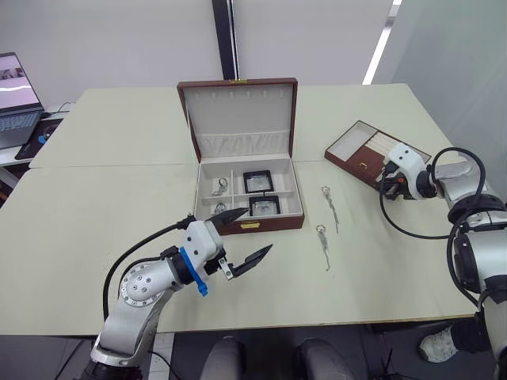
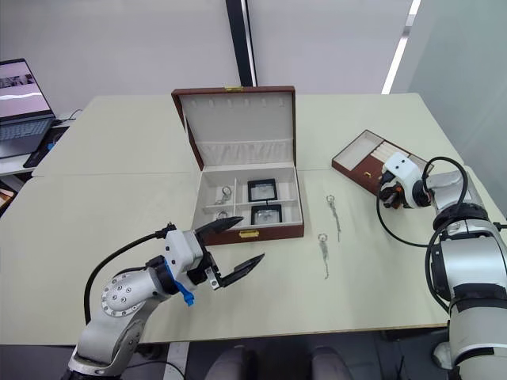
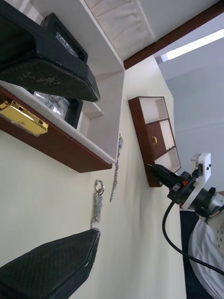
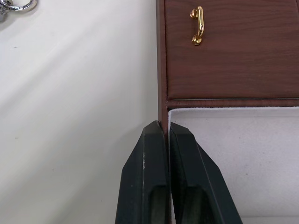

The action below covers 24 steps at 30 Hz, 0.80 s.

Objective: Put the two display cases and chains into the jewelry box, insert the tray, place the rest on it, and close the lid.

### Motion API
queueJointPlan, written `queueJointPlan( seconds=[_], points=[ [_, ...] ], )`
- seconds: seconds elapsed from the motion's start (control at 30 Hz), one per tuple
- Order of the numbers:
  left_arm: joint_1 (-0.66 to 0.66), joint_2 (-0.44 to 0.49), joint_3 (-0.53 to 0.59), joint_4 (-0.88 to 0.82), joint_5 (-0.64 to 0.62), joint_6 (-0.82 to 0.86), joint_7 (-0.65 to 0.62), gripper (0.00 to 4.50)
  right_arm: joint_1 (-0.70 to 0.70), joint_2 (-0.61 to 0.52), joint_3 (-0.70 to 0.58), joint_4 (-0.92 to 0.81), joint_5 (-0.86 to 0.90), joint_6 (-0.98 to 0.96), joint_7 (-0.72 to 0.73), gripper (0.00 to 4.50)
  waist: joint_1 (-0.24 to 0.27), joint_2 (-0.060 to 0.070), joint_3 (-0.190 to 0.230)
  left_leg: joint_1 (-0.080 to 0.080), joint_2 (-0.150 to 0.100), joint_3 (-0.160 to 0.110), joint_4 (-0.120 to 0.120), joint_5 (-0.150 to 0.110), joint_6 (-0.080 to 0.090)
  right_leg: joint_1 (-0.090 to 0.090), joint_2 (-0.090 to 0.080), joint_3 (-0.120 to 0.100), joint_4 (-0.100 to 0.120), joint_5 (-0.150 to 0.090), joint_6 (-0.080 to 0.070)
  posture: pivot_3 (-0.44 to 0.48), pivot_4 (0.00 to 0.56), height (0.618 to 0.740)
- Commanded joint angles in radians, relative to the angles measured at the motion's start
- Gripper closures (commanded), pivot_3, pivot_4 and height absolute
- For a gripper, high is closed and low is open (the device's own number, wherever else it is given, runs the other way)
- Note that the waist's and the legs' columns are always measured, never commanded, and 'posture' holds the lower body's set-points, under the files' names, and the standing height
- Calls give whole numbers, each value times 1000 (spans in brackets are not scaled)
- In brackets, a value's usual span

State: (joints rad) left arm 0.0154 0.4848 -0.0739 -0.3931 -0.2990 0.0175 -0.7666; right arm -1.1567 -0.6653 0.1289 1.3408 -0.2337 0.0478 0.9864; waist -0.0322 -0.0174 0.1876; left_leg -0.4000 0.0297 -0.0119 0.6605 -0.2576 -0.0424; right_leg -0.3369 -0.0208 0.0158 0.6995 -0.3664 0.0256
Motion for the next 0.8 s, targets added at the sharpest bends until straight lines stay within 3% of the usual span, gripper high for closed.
queueJointPlan(
  seconds=[0.03,0.5,0.7,0.8],
  points=[
    [-1,-6,0,-20,-1,-17,4,0,-13,-1,-14,3,4,13,35,4478,0,0,0,0,0,0,0,0,0,0,0,0,0,0,0,0,150,740],
    [4,-38,2,10,16,-47,22,0,-52,-54,-24,-45,-1,12,145,4478,1,1,0,-1,0,0,0,0,0,-1,0,0,0,0,0,0,150,740],
    [26,-39,22,9,7,-50,40,0,-55,-114,-45,-154,48,66,291,4478,1,2,2,-1,0,0,-1,0,0,-1,0,0,-1,0,0,0,150,740],
    [44,-36,32,4,2,-53,50,0,-6,-156,-41,-307,76,125,389,4478,1,4,2,-1,0,0,-1,0,0,-1,0,0,-1,0,0,0,150,740]
  ],
)
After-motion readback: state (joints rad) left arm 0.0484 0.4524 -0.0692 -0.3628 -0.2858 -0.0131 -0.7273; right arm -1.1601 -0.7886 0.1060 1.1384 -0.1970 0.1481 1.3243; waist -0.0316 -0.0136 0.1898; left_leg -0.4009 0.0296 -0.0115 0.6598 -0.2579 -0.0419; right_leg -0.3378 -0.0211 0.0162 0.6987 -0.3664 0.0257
